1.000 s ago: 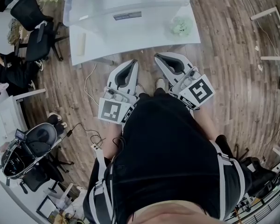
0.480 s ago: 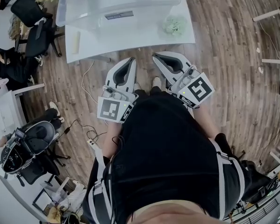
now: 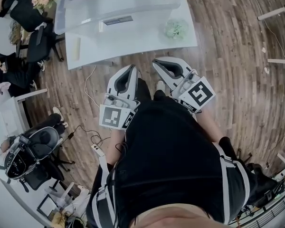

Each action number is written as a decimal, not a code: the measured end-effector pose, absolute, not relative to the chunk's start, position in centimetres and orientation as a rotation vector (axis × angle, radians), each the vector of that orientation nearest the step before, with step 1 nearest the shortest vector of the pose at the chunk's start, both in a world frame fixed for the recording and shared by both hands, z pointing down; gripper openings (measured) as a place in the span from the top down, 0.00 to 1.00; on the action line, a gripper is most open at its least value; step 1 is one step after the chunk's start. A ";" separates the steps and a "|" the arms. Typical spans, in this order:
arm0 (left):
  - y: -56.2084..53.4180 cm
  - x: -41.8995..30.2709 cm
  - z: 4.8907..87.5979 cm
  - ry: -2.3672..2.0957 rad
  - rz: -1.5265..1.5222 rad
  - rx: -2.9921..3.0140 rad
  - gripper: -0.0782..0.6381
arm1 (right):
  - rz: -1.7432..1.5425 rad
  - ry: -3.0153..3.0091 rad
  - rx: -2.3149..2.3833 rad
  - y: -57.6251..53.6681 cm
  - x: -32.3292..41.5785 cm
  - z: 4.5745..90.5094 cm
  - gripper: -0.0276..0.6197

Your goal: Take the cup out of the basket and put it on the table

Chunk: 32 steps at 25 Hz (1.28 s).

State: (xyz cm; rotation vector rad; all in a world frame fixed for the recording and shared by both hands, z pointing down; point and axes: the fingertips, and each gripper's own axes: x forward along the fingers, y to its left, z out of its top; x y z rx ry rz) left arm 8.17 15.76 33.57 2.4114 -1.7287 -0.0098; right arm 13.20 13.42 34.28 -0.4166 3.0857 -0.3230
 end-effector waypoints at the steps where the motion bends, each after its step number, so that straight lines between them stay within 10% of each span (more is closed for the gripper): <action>1: 15.6 8.1 33.6 -1.725 -0.012 2.412 0.87 | -0.318 3.089 -0.419 13.3 13.1 34.2 0.93; 32: 6.3 -8.7 33.1 -1.608 -0.069 2.540 0.87 | -0.213 3.104 -0.613 4.4 -3.3 32.3 0.93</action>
